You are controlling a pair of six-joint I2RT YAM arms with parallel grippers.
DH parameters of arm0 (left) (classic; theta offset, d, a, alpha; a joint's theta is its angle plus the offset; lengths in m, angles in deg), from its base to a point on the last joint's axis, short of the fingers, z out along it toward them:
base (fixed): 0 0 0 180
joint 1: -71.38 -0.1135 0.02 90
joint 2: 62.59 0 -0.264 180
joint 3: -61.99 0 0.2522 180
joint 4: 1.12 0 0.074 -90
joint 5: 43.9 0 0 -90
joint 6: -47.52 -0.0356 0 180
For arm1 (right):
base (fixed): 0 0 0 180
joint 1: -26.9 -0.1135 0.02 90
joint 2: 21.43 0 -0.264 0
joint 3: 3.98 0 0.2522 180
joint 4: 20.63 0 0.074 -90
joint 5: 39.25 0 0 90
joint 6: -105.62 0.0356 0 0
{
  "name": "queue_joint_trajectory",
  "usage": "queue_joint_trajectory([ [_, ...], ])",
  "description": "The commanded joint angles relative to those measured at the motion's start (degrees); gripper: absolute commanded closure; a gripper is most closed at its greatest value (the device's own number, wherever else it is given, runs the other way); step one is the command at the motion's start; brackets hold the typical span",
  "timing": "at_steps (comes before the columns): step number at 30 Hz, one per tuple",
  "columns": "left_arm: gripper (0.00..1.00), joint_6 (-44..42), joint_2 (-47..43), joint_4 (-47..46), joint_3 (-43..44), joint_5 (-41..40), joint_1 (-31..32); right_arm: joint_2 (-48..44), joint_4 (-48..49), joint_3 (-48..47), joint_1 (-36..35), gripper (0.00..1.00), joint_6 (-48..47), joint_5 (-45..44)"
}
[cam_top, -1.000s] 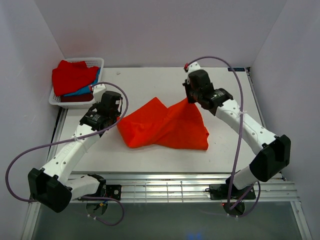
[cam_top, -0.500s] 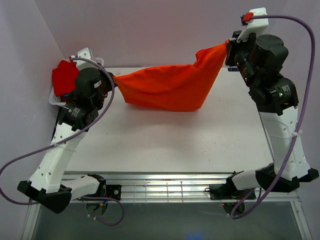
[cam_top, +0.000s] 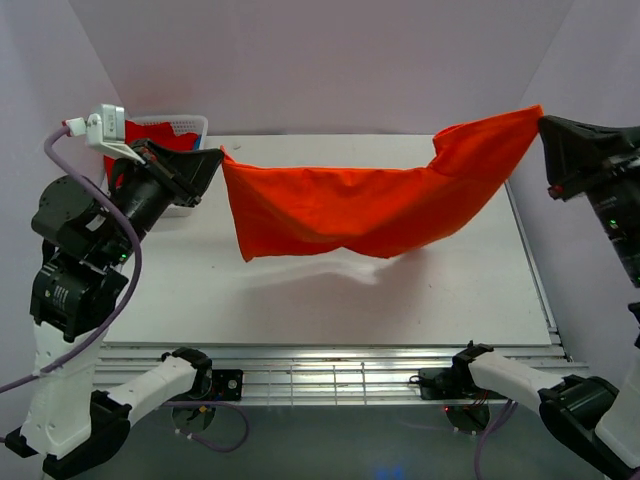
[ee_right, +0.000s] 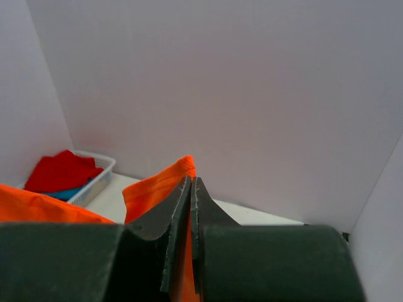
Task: Fold and stack the t-shirts
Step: Flatten the tshirt out
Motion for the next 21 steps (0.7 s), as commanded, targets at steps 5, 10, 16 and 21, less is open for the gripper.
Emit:
queue_joint_trajectory([
  [5,1.0,2.0,-0.4,2.2,5.5,4.6,0.0,-1.9,4.0,-0.5,0.3,0.92,4.5,7.5],
  [10,1.0,0.4,1.8,2.2,2.1,-1.2,0.0,0.3,8.7,3.4,0.2,0.92,4.0,4.4],
  [16,1.0,-1.8,11.1,1.2,-3.6,-9.3,0.0,9.3,12.0,10.0,0.3,0.92,1.7,-3.0],
  [21,1.0,-2.7,23.2,-0.6,-2.0,-13.8,0.0,19.7,18.7,11.7,2.5,0.92,-0.8,-4.5],
])
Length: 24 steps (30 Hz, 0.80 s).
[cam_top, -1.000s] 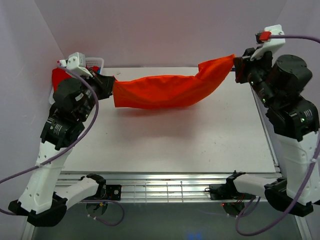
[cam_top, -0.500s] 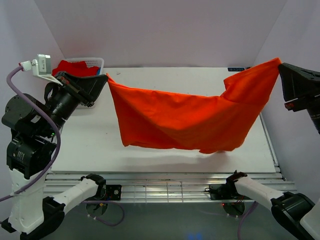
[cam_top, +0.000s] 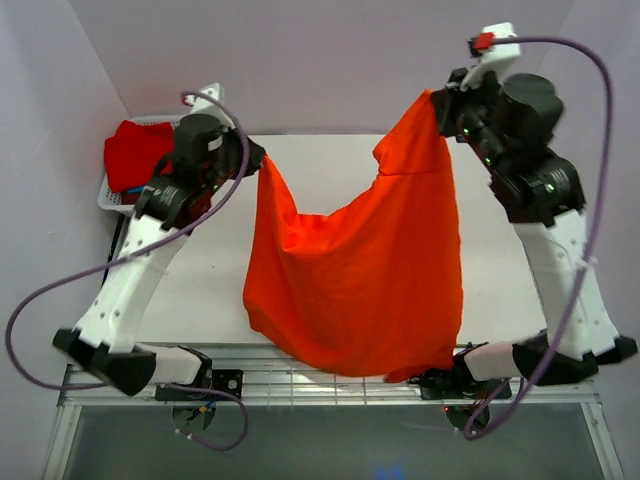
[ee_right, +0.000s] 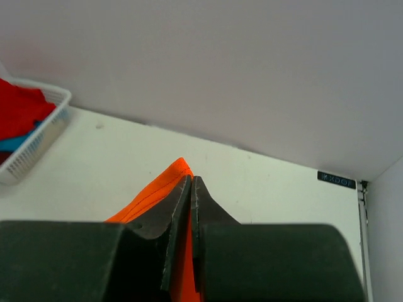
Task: Fold and stack the t-shirts
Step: Flatten the tshirt out
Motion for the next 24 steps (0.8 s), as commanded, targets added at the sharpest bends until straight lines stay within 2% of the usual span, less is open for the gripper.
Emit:
queue_joint_trajectory([
  [1,1.0,-1.7,6.0,-1.2,2.3,-5.1,0.0,6.5,7.0,-1.9,3.3,0.92,-1.6,-1.8],
  [6,1.0,-5.2,12.6,-3.4,15.0,-6.8,0.0,16.6,7.3,-18.0,6.3,0.92,-2.9,0.5],
  [9,1.0,-7.8,15.2,-4.0,24.1,-6.5,0.0,17.8,8.0,-23.5,6.9,0.92,-3.5,1.9],
  [14,1.0,-11.4,17.8,-6.0,30.8,-7.4,0.0,12.1,14.4,-20.2,7.0,0.92,-5.4,2.7],
  [19,1.0,-12.5,12.2,-13.2,18.9,-8.2,0.0,7.3,14.8,-12.7,7.1,0.92,-7.1,2.2],
  [23,1.0,-11.7,6.8,-19.3,-2.1,-6.7,0.0,2.9,15.3,2.7,7.1,0.92,-6.5,2.8],
  [24,1.0,-11.2,5.6,-19.8,-5.4,-6.9,0.0,1.1,16.4,10.7,7.1,0.92,-5.4,3.3],
])
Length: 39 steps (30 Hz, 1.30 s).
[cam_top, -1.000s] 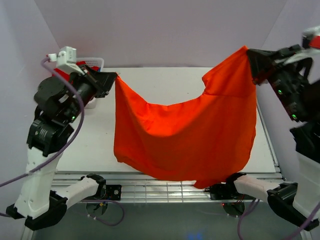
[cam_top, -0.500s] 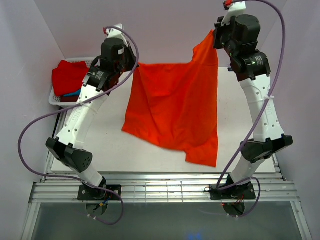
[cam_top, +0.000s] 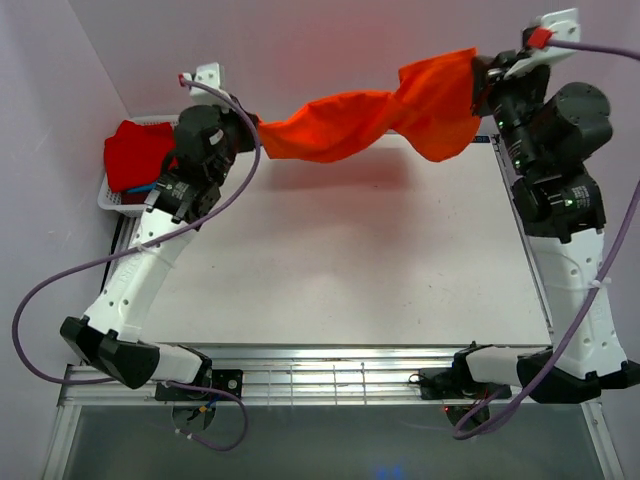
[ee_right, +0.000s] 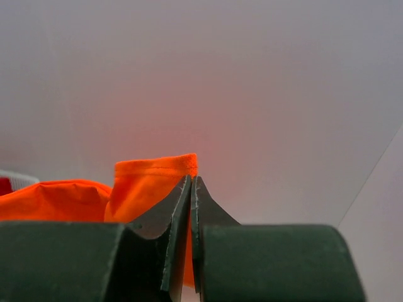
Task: Fold and stack the t-shirts
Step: Flatten the tshirt out
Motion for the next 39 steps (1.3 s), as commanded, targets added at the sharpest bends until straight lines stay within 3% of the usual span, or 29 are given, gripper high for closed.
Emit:
queue_joint_trajectory([
  [1,1.0,0.2,-1.0,-3.1,-13.3,-0.7,0.1,-0.1,2.0,16.9,0.0,0.92,1.0,1.8],
  [2,1.0,0.9,-1.3,-3.7,-19.7,-1.3,0.1,-1.7,2.5,21.2,0.1,0.92,1.6,1.8],
  [6,1.0,2.7,-0.8,-4.8,-32.0,-1.6,0.1,-4.9,7.2,45.2,0.1,0.92,5.8,2.7],
  [11,1.0,4.8,-1.5,-5.0,-41.9,-1.8,0.2,-9.5,5.8,57.6,-1.1,0.92,12.4,3.1],
  [19,1.0,11.4,-3.5,6.0,-43.5,-5.6,1.3,-13.1,-10.1,59.9,-9.3,0.92,21.9,-7.1],
  [24,1.0,14.1,-3.8,9.8,-44.2,-9.4,1.6,-10.3,-21.8,61.2,-13.9,0.92,31.9,-12.4],
  [25,1.0,14.6,-3.8,9.5,-44.2,-9.9,1.6,-9.6,-23.1,61.1,-15.6,0.89,33.0,-14.9],
  [27,1.0,15.1,-2.6,8.7,-43.5,-11.2,1.6,-8.4,-24.5,60.9,-17.2,0.68,34.6,-16.9],
  [29,1.0,15.0,-0.9,7.3,-42.3,-12.2,1.6,-8.6,-24.6,60.6,-18.4,0.55,35.6,-18.1],
  [31,1.0,14.4,3.1,5.7,-39.9,-13.4,1.6,-9.5,-21.8,60.6,-18.6,0.51,35.0,-19.3],
  [37,1.0,12.0,14.9,1.2,-31.3,-16.0,1.6,-8.2,-14.5,57.1,-17.9,0.55,30.0,-21.4],
  [39,1.0,10.8,17.3,-1.0,-29.8,-15.5,1.6,-5.0,-13.0,56.2,-17.3,0.64,29.1,-21.3],
])
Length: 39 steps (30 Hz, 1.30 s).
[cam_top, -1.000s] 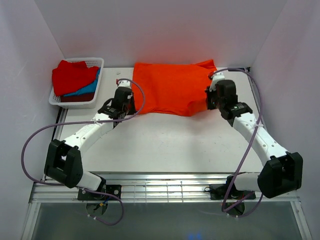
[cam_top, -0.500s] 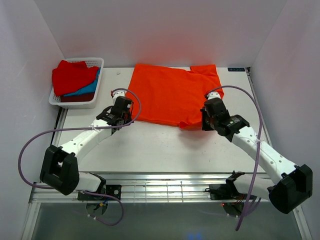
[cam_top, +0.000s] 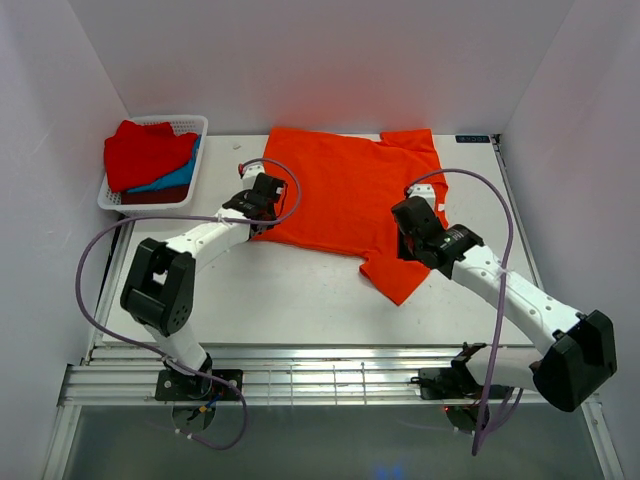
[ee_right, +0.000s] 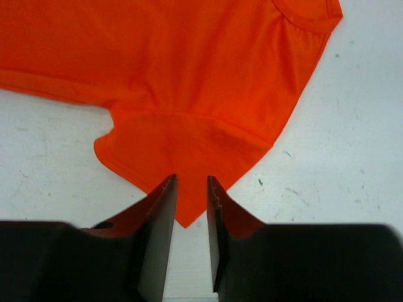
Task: Fold and stack the t-shirts
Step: Flatten the tshirt out
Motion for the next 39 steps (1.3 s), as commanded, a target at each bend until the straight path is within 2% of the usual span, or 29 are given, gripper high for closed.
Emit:
queue_joint_trajectory([
  [1,1.0,-3.0,2.7,-6.5,4.5,-1.4,0.2,3.6,6.7,-3.6,1.5,0.69,-2.3,-2.0],
  [2,1.0,-3.4,5.1,-7.0,5.2,-1.5,0.2,5.6,9.5,-3.2,2.2,0.84,-2.8,-1.3],
  [3,1.0,-3.6,6.2,-7.0,5.9,-1.6,0.2,6.6,10.9,-2.9,3.1,0.9,-2.8,-0.3],
  [4,1.0,-3.9,7.4,-7.0,6.5,-2.2,0.2,7.5,12.3,-2.4,5.0,0.92,-2.9,2.8],
  [9,1.0,-3.3,11.9,-6.1,5.8,-2.2,0.2,14.1,16.6,-0.7,7.7,0.92,-3.2,9.3],
  [14,1.0,-2.0,12.1,-7.0,2.5,-2.1,0.2,18.8,17.4,0.3,7.8,0.92,-2.6,14.7],
  [22,1.0,-0.2,12.4,-7.6,-1.7,-1.6,0.2,20.8,20.0,7.0,7.8,0.92,0.7,21.8],
  [30,1.0,2.3,11.8,-7.0,-6.5,-1.4,0.2,20.0,18.8,13.1,7.7,0.92,4.3,21.1],
  [39,1.0,5.0,9.7,-6.8,-13.2,-1.1,0.2,13.3,14.5,17.8,7.7,0.92,6.8,18.6],
])
